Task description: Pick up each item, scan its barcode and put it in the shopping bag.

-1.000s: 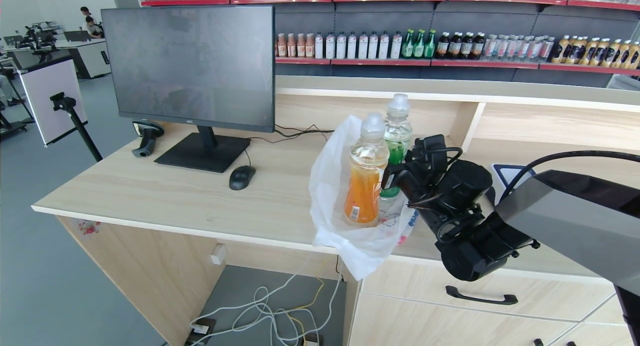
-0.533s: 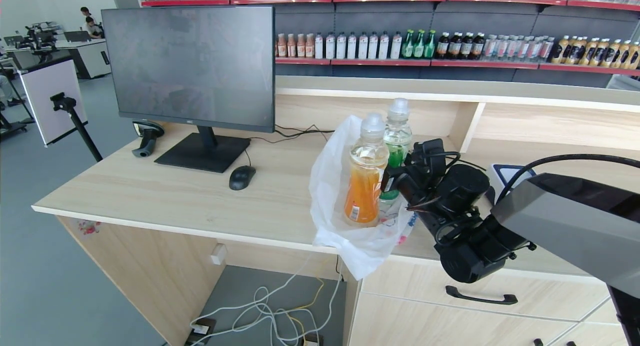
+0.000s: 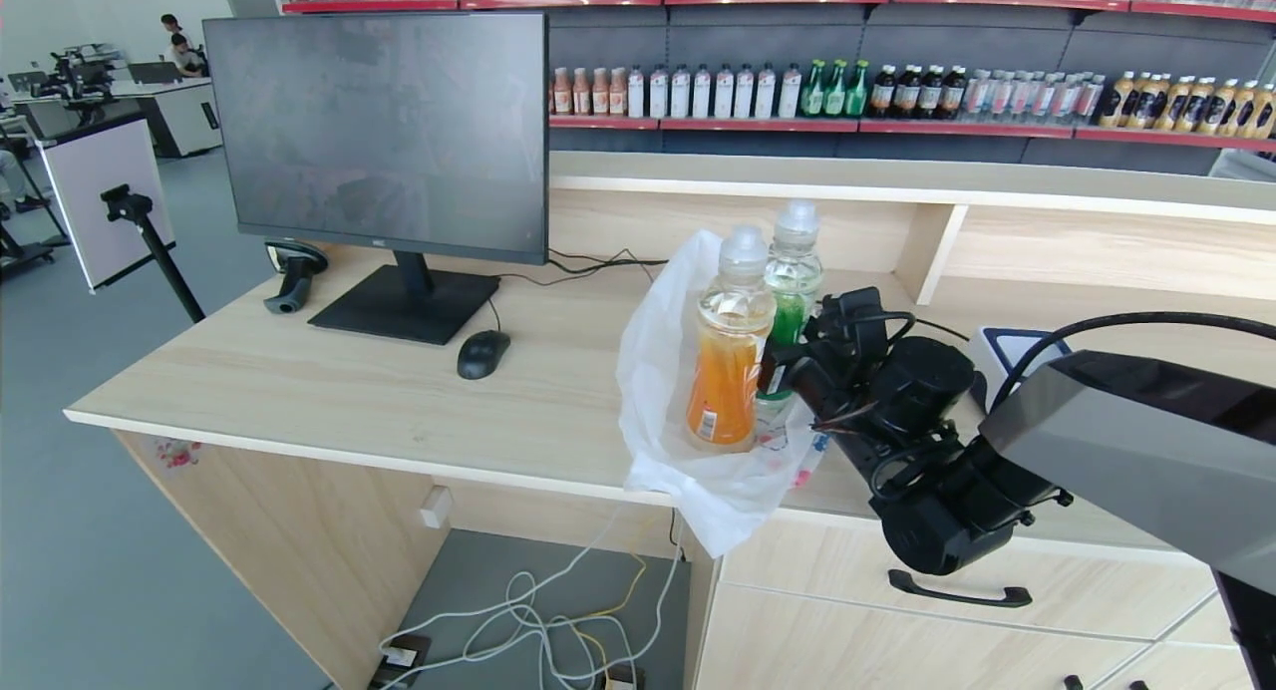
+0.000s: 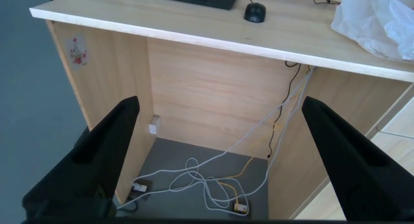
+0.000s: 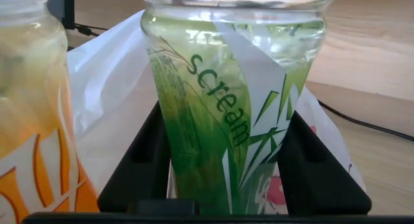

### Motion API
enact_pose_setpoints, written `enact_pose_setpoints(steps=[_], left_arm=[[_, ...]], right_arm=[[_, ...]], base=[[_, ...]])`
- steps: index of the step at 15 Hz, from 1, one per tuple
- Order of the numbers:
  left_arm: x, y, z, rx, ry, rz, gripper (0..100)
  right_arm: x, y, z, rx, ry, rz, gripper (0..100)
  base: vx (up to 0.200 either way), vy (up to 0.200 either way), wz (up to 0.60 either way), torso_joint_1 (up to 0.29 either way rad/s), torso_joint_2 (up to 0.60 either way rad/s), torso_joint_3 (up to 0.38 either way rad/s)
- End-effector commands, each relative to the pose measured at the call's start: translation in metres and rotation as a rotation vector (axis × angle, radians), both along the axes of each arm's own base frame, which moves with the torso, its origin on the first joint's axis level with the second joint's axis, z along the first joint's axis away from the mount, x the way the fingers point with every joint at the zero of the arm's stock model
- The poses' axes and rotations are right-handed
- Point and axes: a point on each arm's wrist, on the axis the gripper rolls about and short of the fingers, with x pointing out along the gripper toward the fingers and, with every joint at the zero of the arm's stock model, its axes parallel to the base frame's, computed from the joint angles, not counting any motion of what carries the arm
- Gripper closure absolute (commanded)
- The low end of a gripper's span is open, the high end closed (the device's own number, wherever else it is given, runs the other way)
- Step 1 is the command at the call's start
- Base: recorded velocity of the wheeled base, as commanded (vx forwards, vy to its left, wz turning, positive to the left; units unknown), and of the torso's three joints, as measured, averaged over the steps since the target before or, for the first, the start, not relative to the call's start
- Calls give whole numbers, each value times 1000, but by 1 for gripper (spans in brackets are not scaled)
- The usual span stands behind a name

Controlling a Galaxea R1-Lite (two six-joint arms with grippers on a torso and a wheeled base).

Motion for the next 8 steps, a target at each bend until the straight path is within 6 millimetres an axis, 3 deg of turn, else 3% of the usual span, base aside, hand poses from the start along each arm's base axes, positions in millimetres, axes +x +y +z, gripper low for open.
enact_pose_setpoints(steps=[1,2,8], left_arm=[[0,0,0,0,-1,0,0],[0,0,0,0,-2,0,0],[0,0,0,0,-2,2,0]], right_arm=[[1,-5,1,2,-1,-12,100],[0,-7,1,3,4,-15,0],[-15,-15,19,14,-4,-16,0]], base=[[0,0,0,0,0,0],[0,0,0,0,0,0],[0,0,0,0,0,0]])
